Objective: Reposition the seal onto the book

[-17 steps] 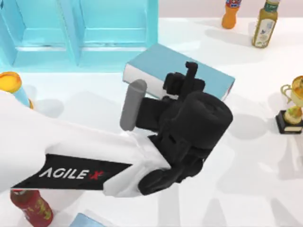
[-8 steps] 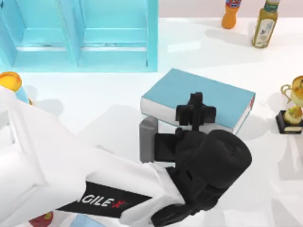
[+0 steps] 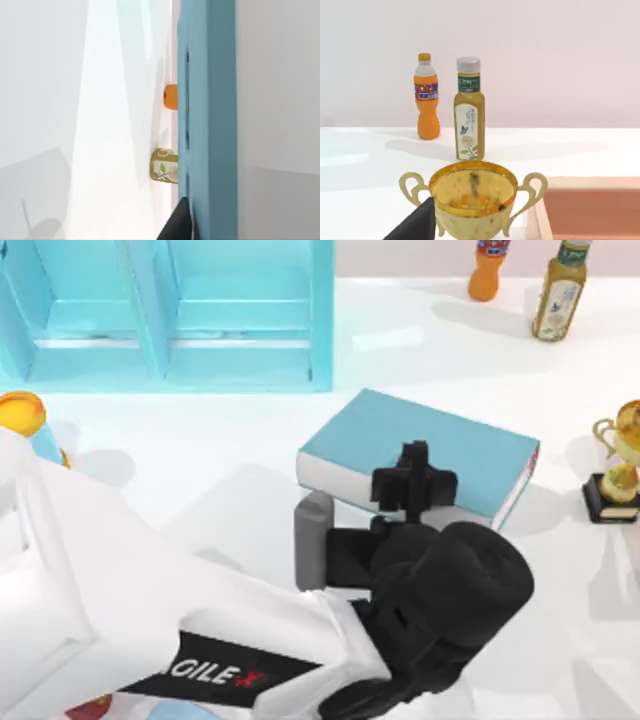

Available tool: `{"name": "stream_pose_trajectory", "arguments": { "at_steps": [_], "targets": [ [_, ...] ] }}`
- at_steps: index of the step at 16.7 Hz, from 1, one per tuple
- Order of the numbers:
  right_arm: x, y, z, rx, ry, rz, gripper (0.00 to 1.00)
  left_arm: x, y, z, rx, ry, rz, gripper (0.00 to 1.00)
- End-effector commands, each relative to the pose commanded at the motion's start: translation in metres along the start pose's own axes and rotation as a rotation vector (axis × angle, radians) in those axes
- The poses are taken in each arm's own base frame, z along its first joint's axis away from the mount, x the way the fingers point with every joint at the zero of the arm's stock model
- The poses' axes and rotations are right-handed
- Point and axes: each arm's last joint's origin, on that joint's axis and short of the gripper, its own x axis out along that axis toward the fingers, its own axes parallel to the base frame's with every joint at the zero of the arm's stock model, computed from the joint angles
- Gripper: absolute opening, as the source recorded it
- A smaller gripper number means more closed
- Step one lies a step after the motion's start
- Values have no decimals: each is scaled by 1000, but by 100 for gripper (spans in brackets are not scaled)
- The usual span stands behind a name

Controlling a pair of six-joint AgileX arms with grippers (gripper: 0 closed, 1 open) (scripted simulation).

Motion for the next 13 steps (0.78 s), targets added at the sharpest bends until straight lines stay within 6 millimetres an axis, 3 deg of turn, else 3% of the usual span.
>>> {"name": "stream_pose_trajectory", "arguments": {
  "at_steps": [8,11,13],
  "targets": [
    [0,0,0,0,0,0,100,9,30,1,6,-3,5,0],
    [0,0,0,0,0,0,100,10,31,1,6,-3,5,0],
    [0,0,0,0,0,0,100,10,31,1,6,-3,5,15]
  ]
}}
